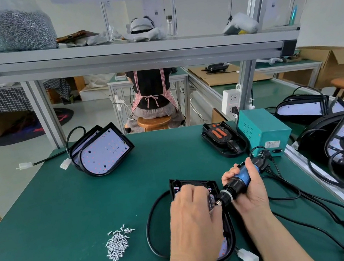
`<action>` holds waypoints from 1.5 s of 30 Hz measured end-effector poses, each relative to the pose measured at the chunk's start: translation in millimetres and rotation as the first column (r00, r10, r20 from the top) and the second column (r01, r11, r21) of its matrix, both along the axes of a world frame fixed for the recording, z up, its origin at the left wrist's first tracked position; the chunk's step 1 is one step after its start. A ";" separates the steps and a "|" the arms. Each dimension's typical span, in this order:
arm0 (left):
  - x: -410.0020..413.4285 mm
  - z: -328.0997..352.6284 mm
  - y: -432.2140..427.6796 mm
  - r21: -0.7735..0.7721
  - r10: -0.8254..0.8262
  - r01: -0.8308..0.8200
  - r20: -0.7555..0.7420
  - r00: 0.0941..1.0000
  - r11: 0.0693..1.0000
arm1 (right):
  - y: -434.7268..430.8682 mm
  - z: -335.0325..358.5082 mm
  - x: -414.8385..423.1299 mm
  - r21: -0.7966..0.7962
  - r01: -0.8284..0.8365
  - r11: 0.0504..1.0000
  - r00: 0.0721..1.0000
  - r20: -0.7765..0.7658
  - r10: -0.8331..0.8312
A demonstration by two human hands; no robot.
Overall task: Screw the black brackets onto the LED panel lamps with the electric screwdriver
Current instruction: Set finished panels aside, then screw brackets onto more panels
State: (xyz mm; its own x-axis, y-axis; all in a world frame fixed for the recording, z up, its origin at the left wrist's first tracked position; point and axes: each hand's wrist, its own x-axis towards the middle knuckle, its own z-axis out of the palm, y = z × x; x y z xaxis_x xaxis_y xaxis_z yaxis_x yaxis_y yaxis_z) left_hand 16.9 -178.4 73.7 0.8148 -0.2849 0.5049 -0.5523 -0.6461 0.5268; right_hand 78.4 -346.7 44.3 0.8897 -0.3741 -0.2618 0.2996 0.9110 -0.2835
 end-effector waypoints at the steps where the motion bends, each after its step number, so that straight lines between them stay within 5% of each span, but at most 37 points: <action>1: 4.5 -0.5 3.7 -0.042 0.055 -0.055 0.004 0.998 0.998 | 0.2 0.2 0.1 -0.001 0.005 1.000 1.000 0.000 -0.005; 7: 41.8 -11.7 37.3 -0.190 0.282 -0.343 -0.289 0.915 0.920 | 1.0 0.4 0.5 0.008 0.010 1.000 1.000 -0.007 -0.010; 14: 55.2 -24.9 48.7 -0.285 -0.057 -0.200 -0.692 0.720 0.937 | 0.0 -3.0 0.5 -0.012 -0.025 1.000 1.000 0.006 0.026; 21: 51.9 -32.1 45.8 -0.516 -0.295 -0.129 -0.658 0.693 0.847 | -0.6 -2.7 -0.5 -0.027 -0.029 0.999 1.000 -0.006 0.029; 45: 53.6 -33.7 43.5 -0.461 -0.225 -0.145 -0.655 0.722 0.875 | 6.7 18.3 -6.4 0.049 -0.020 0.999 1.000 -0.001 0.020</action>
State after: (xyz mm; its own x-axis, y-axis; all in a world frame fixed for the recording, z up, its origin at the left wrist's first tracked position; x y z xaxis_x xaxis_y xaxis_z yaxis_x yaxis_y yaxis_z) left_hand 70.6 -134.9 40.1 0.9711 -0.2170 -0.0996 0.0518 -0.2159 0.9750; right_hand 72.0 -340.0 62.7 0.8967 -0.3424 -0.2805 0.2805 0.9298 -0.2383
